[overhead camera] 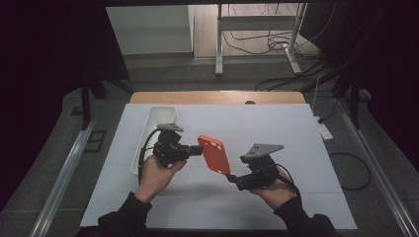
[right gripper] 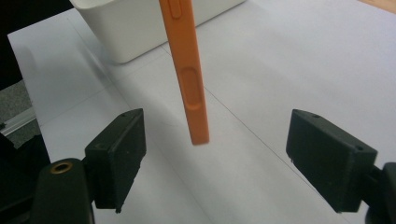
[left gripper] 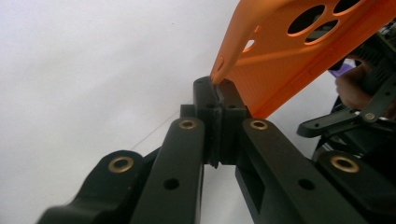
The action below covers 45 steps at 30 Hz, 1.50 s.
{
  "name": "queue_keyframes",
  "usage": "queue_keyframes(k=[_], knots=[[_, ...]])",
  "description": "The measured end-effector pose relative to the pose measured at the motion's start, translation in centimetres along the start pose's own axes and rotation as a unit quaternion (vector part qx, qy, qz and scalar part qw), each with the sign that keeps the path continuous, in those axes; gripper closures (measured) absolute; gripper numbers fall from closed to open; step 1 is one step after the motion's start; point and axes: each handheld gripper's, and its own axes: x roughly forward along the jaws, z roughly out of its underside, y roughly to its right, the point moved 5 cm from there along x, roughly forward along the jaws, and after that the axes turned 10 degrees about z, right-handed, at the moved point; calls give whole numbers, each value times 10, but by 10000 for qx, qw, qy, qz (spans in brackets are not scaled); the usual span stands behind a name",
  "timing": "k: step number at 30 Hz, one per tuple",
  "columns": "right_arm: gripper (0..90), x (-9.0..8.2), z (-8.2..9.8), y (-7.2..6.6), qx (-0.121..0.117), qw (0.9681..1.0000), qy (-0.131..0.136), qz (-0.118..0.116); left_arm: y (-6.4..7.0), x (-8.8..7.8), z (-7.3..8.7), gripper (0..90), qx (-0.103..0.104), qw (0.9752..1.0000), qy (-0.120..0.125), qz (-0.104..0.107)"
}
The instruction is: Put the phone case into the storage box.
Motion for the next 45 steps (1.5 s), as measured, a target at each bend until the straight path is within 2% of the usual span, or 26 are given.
queue_keyframes(k=[5,15,26,38,45], knots=[[163,-4,3,3,18,10000,-12,39,-4,-3,0,893,47,9998,11,-172],[89,-10,8,5,7,9999,-107,123,-12,-8,1,893,-11,9995,23,-320],[66,-18,16,10,98,9996,-159,188,-20,-13,1,892,-146,9993,22,-330],[36,-32,30,20,253,9989,-203,346,-30,-22,-2,892,-164,9993,69,-318],[33,-42,38,25,357,9983,-216,409,-36,-26,-3,892,-218,9989,93,-409]])
